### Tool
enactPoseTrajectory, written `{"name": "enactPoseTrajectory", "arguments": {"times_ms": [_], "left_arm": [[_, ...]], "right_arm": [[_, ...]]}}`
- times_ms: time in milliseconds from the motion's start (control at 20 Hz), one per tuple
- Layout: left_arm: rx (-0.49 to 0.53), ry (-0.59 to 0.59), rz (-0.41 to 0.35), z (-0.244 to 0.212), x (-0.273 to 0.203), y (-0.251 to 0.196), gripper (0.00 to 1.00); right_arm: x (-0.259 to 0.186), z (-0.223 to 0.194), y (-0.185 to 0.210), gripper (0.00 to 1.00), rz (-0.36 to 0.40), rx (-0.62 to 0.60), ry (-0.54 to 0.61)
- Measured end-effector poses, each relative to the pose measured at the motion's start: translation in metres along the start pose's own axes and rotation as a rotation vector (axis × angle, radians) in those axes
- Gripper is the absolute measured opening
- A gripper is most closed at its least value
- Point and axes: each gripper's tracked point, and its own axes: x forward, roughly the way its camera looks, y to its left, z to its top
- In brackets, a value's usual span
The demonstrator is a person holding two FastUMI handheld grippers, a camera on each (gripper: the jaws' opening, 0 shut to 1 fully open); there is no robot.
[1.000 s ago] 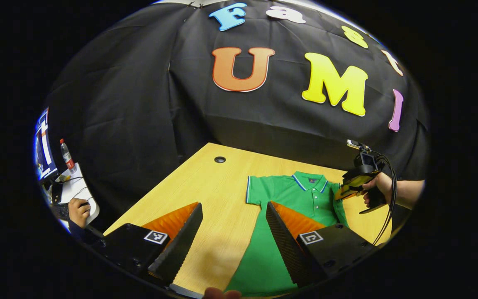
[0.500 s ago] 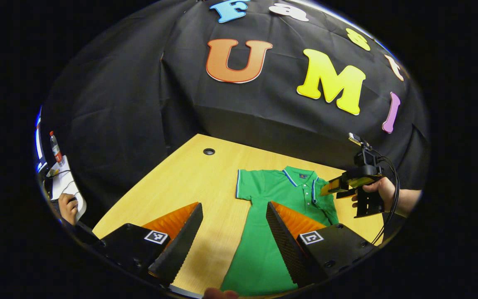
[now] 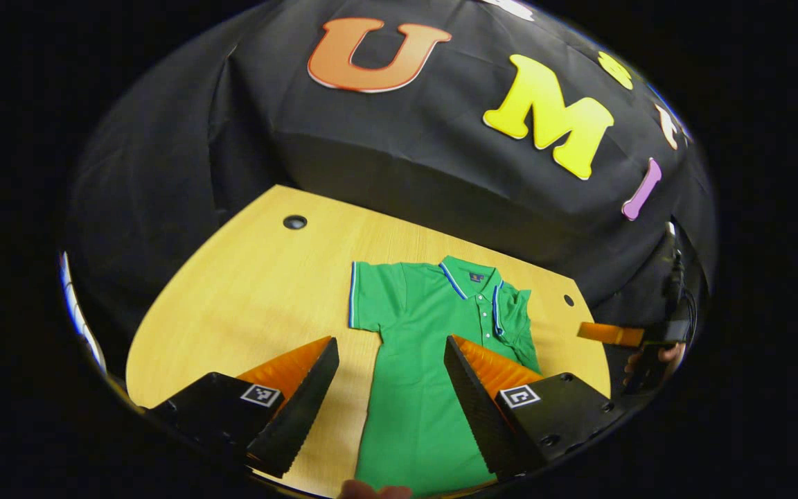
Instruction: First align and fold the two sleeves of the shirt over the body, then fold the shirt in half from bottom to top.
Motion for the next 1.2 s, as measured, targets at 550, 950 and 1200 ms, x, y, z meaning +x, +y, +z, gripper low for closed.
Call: {"name": "enactPoseTrajectory", "arguments": {"times_ms": [550, 950, 1200], "left_arm": [[-0.181, 0.279, -0.053, 0.012, 0.111, 0.035, 1.00], [-0.111, 0.476, -0.027, 0.007, 0.162, 0.052, 0.96], [-0.057, 0.618, 0.021, -0.019, 0.182, 0.061, 0.95]], "right_arm": [[-0.082, -0.059, -0.112, 0.98, -0.101, 0.070, 0.021], [-0.096, -0.079, -0.117, 0.98, -0.109, 0.082, 0.042], [-0.099, -0.093, -0.126, 0.98, -0.131, 0.098, 0.058]]}}
